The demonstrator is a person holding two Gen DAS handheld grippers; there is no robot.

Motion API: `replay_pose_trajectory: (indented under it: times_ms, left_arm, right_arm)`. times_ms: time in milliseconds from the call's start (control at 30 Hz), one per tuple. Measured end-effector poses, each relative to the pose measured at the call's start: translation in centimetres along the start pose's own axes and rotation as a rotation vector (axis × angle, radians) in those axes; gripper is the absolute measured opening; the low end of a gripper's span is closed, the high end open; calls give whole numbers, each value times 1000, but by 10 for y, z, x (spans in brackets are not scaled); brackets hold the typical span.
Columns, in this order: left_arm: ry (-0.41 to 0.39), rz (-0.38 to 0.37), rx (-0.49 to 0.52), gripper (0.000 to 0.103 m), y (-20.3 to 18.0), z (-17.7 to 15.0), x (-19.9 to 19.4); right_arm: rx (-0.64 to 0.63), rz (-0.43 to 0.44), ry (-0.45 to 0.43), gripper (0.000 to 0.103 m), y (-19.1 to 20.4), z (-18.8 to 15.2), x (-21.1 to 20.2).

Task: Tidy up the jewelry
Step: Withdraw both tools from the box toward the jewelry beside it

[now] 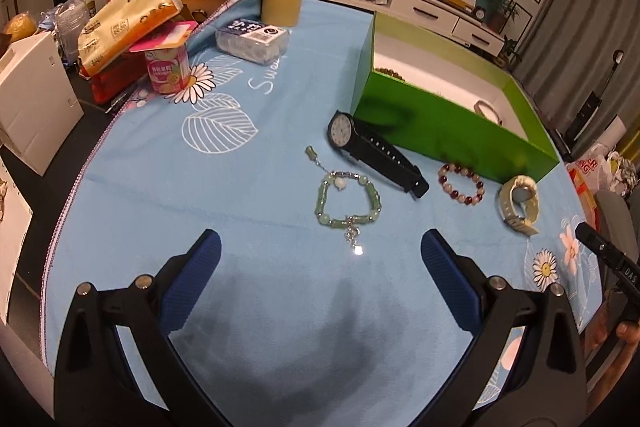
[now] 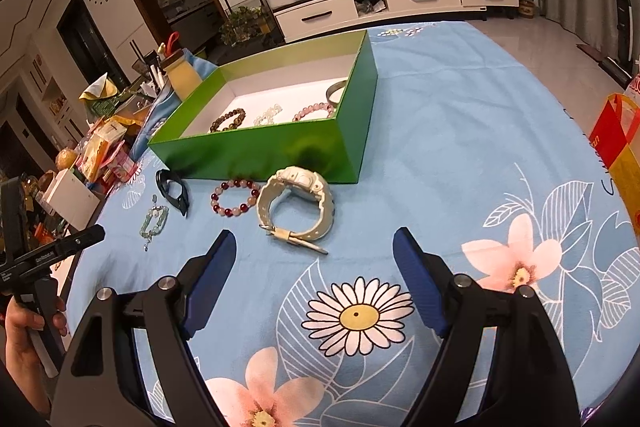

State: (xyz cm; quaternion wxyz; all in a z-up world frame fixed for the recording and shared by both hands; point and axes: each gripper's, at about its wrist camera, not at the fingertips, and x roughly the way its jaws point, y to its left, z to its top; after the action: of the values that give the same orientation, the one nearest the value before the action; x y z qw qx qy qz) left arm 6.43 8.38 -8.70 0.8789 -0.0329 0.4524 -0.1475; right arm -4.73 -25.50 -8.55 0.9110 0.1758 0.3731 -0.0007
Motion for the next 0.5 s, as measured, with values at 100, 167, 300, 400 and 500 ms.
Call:
replay_pose_trajectory:
  times_ms: [100,167,300,400,500]
  left_arm:
    - [-6,30,12,101,-4,0,5]
    - [-9,45,12,101,-5,0,9]
    - [-9,50,27,101,-9,0,17]
    - [-8,52,47,101,-13,1,23]
    - [-5,58,73,101,-19,3,30]
  right_arm:
    - [-14,-7,2,81,2,-1,3]
    - [-18,-13,2,81,2,-2,5]
    - [-14,-29,3,81,0,-3,10]
    - [-8,-35,6,81,-2,-3,12]
    - [-2,-34,10,81,-4,-3,16]
